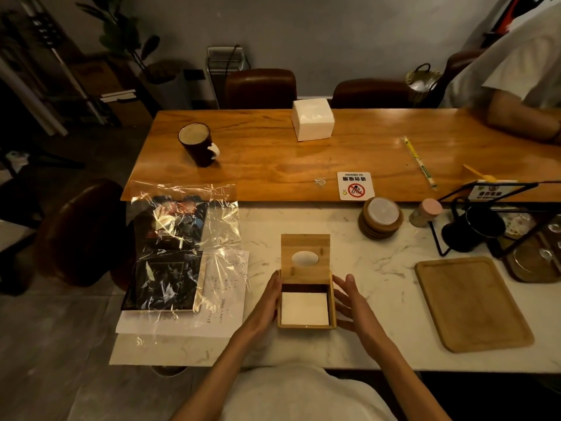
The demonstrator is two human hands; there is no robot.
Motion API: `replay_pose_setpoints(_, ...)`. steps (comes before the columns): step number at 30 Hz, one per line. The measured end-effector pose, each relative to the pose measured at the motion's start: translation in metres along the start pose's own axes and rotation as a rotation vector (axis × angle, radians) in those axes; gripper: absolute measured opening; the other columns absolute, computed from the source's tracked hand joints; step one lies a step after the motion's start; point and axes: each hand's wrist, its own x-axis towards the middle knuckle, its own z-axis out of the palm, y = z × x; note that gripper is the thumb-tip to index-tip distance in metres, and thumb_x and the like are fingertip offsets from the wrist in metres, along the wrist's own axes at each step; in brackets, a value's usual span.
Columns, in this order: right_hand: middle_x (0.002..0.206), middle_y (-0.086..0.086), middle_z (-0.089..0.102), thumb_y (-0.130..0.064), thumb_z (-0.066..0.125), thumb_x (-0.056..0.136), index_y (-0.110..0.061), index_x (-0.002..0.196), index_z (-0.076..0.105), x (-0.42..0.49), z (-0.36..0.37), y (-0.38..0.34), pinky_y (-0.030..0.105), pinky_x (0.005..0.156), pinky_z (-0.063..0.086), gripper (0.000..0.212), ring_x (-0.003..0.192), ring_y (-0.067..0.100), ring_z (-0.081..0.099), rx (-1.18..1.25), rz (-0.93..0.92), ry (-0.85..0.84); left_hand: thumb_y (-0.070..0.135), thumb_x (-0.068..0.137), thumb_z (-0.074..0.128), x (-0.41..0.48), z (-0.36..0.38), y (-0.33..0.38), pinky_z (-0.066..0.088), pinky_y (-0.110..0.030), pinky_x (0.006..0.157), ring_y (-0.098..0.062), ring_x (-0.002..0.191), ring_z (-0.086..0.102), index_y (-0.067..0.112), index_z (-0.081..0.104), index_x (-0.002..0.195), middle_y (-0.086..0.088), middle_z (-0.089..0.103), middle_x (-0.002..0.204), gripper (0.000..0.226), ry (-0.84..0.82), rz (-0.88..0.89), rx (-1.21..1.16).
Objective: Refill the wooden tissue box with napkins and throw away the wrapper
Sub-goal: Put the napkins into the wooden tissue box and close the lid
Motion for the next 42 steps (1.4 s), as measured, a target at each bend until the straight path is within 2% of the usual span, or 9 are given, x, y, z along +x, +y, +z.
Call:
replay_pose_setpoints(4,0.159,0.004,0.031,-0.070,0.020,0.092,-0.039,0.147,0.036,0.016,-0.009,-0.013,0.061,0.113,0.029,0.065,0.145,0.030,0.029,0.096,0.052,-0.007,0.063,0.097,0.024,0.011,-0.016,0.023,0.027,-0.064,0.112,-0.024,0.149,0.020,0.046,0.019,0.151,0.004,0.020,0.162,0.057,0.030,-0.107,-0.183)
replay_pose_setpoints(10,0.146,0.005,0.050,-0.072,0.029,0.091,-0.033,0.138,0.051,0.041,-0.016,-0.017,0.072,0.104,0.031,0.065,0.135,0.037,0.044,0.319,0.139,-0.147,0.070,0.093,0.024,0.027,-0.025,0.032,0.041,-0.061,0.101,-0.023,0.130,0.048,0.036,0.047,0.141,0.000,0.053,0.141,0.063,-0.091,-0.185,-0.355)
replay_pose_setpoints(15,0.134,0.008,0.060,-0.042,0.059,0.092,-0.020,0.112,0.070,0.042,-0.020,-0.016,0.053,0.082,0.055,0.031,0.119,0.029,0.056,0.240,0.151,-0.133,0.048,0.098,0.047,0.027,-0.026,0.030,0.049,-0.048,0.077,-0.024,0.115,0.055,0.019,0.069,0.109,-0.003,0.062,0.119,0.038,-0.062,-0.193,-0.257)
replay_pose_setpoints(17,0.130,0.010,0.060,-0.029,0.071,0.086,-0.023,0.112,0.068,0.040,-0.024,-0.015,0.047,0.076,0.056,0.027,0.112,0.024,0.059,0.171,0.100,-0.137,0.034,0.095,0.059,0.027,-0.029,0.027,0.050,-0.044,0.073,-0.024,0.125,0.048,0.028,0.067,0.118,0.000,0.054,0.130,0.025,-0.066,-0.131,-0.143)
replay_pose_setpoints(22,0.139,0.000,0.042,-0.013,0.074,0.085,-0.047,0.138,0.041,0.028,-0.021,0.003,0.033,0.080,0.058,0.072,0.122,0.021,0.053,0.017,-0.036,-0.087,0.021,0.092,0.066,0.017,-0.025,0.009,0.050,-0.032,0.096,-0.014,0.142,0.031,0.042,0.028,0.150,0.002,0.026,0.159,0.072,0.034,-0.021,0.014)
replay_pose_setpoints(24,0.144,0.006,0.041,-0.012,0.073,0.086,-0.041,0.144,0.035,0.026,-0.015,0.010,0.027,0.079,0.057,0.076,0.115,0.017,0.057,-0.010,-0.095,-0.034,0.019,0.094,0.064,0.014,-0.020,0.003,0.053,-0.024,0.086,-0.013,0.138,0.037,0.035,0.026,0.151,-0.001,0.028,0.159,0.071,0.065,0.004,0.017)
replay_pose_setpoints(30,0.152,0.012,0.038,-0.016,0.070,0.089,-0.031,0.147,0.034,0.028,-0.013,0.020,0.039,0.101,0.048,0.070,0.132,0.027,0.048,-0.099,-0.098,0.036,0.024,0.097,0.058,0.009,-0.020,-0.003,0.037,-0.042,0.115,-0.016,0.142,0.036,0.026,0.033,0.149,0.001,0.033,0.156,0.057,0.166,0.023,0.117)
replay_pose_setpoints(37,0.155,0.007,0.034,-0.024,0.070,0.089,-0.034,0.150,0.028,0.026,-0.015,0.023,0.036,0.101,0.044,0.075,0.136,0.027,0.043,-0.232,-0.047,-0.016,0.010,0.096,0.059,0.003,-0.023,-0.008,0.051,-0.013,0.086,-0.012,0.131,0.043,0.019,0.032,0.150,-0.004,0.038,0.154,0.061,0.054,-0.008,0.196)
replay_pose_setpoints(42,0.152,0.003,0.040,-0.042,0.057,0.094,-0.039,0.146,0.035,0.017,-0.017,0.012,0.042,0.106,0.044,0.057,0.131,0.021,0.048,-0.194,-0.008,0.013,0.033,0.099,0.053,-0.002,-0.023,0.005,0.039,-0.041,0.112,-0.018,0.140,0.038,0.030,0.034,0.149,0.001,0.035,0.156,0.053,0.160,-0.108,0.063)
